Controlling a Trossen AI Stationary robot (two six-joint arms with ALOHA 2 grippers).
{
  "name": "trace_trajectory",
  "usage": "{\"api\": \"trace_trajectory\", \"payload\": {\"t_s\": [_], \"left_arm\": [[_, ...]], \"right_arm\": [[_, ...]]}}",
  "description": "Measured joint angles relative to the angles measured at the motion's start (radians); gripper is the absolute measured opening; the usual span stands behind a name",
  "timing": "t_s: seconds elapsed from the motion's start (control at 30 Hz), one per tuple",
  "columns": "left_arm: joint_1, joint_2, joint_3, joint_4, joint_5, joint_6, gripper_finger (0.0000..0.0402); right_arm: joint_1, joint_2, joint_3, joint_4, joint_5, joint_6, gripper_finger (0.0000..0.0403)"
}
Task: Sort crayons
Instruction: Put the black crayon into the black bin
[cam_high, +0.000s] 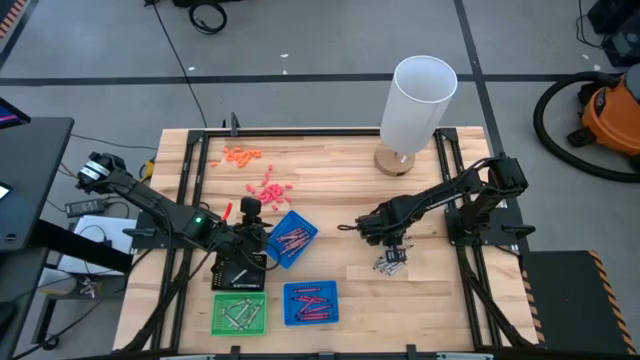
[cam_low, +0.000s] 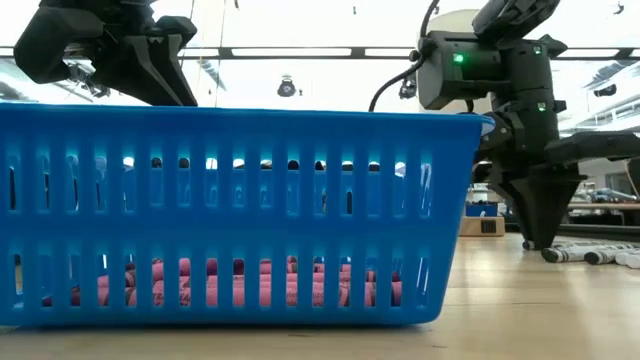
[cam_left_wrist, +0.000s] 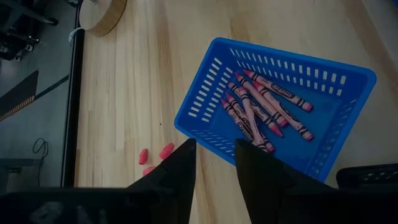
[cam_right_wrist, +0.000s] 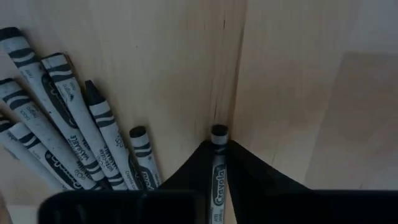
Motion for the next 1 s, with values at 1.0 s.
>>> {"api": "trace_trajectory", "payload": {"t_s": [1.0], "left_arm": [[0.044,0.002,-0.059,0.143,0.097,-0.117,0.0130]], "right_arm": [[0.012,0.004,0.160,0.601,0.083,-0.158,0.0031]]}}
